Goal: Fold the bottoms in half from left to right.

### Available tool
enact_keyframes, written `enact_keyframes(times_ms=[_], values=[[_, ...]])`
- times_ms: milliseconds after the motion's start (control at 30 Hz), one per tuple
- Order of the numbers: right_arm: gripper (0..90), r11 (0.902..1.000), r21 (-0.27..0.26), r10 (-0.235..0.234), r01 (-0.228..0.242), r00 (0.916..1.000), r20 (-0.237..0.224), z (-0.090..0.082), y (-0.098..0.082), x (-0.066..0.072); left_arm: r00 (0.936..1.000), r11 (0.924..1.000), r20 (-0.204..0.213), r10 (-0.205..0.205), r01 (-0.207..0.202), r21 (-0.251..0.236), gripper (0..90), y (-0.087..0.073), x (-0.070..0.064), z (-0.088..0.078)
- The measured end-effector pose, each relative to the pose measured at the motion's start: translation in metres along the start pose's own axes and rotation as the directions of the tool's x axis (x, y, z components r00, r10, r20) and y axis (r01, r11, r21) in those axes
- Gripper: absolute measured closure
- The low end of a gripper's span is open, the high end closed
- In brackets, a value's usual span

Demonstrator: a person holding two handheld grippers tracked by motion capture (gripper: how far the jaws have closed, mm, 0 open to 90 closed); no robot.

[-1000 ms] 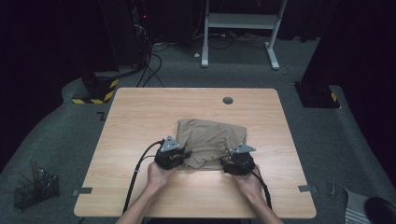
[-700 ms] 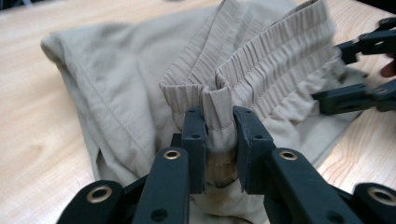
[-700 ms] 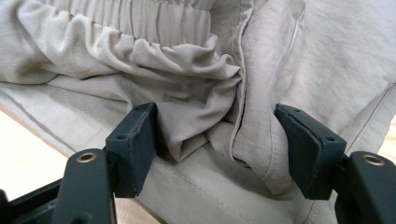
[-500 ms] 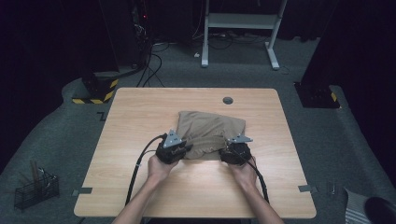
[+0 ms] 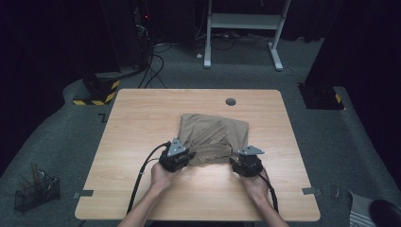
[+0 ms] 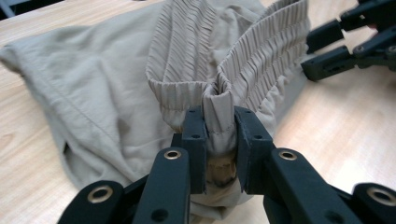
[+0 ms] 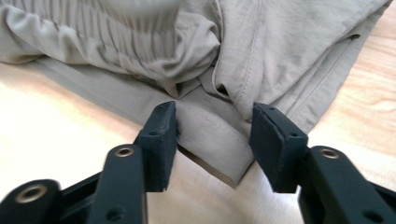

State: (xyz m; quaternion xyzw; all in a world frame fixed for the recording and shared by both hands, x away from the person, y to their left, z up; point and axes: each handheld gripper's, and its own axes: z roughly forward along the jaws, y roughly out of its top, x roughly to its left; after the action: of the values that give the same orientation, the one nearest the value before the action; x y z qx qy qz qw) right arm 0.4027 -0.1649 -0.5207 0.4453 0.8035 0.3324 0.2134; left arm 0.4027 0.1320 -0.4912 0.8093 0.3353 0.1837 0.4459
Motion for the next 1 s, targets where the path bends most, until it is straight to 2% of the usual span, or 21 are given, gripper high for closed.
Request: enact_keyframes(times_ms=[33,100,167,233,367,500,600,700,833,1000], values=[[52.6,1.0,0.004,0.0,0.0,1.0,0.007,0.003,0.003,-0.001,0.9997,0.9998,0.016,-0.019,0.019,-0.008,76.1,0.003,0.004,0.001],[53.2,0.9998,0.016,0.015,-0.015,0.9998,0.015,0.009,0.01,-0.003,0.9984,0.9994,0.053,-0.017,0.019,-0.03,76.1,0.006,0.002,-0.004],[53.1,0.9994,0.019,0.027,-0.028,0.9994,0.022,0.013,0.014,-0.005,0.9959,0.9991,0.086,0.028,-0.025,-0.035,76.0,0.006,-0.008,-0.011],[53.0,0.9993,0.023,0.028,-0.029,0.9993,0.024,0.015,0.017,-0.006,0.9904,0.9981,0.124,0.061,-0.06,-0.017,75.8,-0.004,-0.017,-0.015],[52.7,0.9991,0.025,0.033,-0.034,0.9992,0.02,0.016,0.017,-0.006,0.9872,0.9984,0.149,0.056,-0.056,-0.009,74.7,-0.016,-0.02,-0.016],[52.4,0.999,0.032,0.031,-0.032,0.9994,0.018,0.016,0.018,-0.007,0.9868,0.9985,0.153,0.054,-0.054,-0.003,70.0,-0.012,-0.018,-0.017],[51.7,0.999,0.034,0.029,-0.029,0.9995,0.016,0.016,0.018,-0.008,0.9894,0.9998,0.145,0.014,-0.013,-0.012,60.3,-0.01,-0.012,-0.023],[51.4,0.9991,0.032,0.026,-0.027,0.9996,0.014,0.016,0.018,-0.008,0.9903,0.9994,0.138,-0.02,0.024,-0.025,55.3,-0.008,-0.004,-0.029],[51.3,0.9992,0.032,0.022,-0.023,0.9997,0.013,0.016,0.018,-0.008,0.9898,0.9965,0.131,-0.055,0.062,-0.055,51.4,-0.005,0.005,-0.038],[51.0,0.9993,0.031,0.02,-0.02,0.9997,0.01,0.016,0.018,-0.009,0.9892,0.9921,0.11,-0.096,0.104,-0.07,48.1,-0.003,0.018,-0.045]])
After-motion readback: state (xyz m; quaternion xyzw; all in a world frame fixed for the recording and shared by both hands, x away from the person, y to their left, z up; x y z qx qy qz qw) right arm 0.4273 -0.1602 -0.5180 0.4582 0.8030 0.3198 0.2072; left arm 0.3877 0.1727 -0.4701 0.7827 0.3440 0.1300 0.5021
